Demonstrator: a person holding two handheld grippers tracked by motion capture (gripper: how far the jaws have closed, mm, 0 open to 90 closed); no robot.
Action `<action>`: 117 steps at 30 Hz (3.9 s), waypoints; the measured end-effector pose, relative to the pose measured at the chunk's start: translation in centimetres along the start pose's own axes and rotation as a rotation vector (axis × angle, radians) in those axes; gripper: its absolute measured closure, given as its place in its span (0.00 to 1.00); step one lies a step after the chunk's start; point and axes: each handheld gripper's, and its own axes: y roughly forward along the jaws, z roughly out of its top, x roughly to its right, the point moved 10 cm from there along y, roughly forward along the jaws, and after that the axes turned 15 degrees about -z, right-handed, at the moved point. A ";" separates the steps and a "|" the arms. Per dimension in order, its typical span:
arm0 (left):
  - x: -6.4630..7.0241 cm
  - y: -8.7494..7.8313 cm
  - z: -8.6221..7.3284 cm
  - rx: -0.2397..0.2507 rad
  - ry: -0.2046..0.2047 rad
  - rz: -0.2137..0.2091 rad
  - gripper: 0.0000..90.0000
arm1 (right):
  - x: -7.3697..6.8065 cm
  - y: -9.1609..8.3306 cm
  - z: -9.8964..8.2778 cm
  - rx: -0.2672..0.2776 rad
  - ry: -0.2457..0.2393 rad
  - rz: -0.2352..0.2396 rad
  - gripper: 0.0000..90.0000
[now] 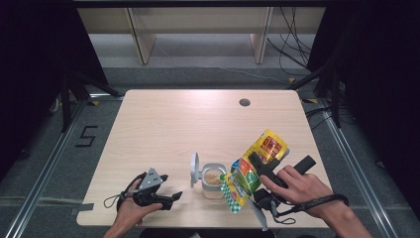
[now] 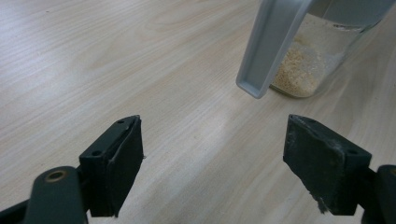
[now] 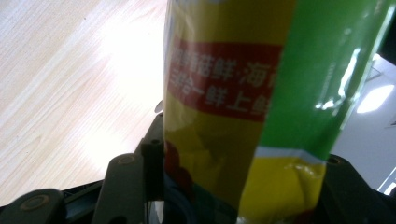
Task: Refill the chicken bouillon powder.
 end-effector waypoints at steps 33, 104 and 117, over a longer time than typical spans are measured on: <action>0.1 0.1 0.1 0.015 -0.002 -0.002 0.22 | 1.1 0.8 1.4 0.056 -0.034 -0.053 0.57; 0.1 0.0 0.1 0.012 -0.008 -0.003 0.22 | 1.4 1.9 1.3 0.056 -0.037 -0.049 0.58; 0.1 0.0 0.3 0.028 -0.013 -0.004 0.22 | 0.9 2.9 0.9 0.052 -0.030 -0.014 0.59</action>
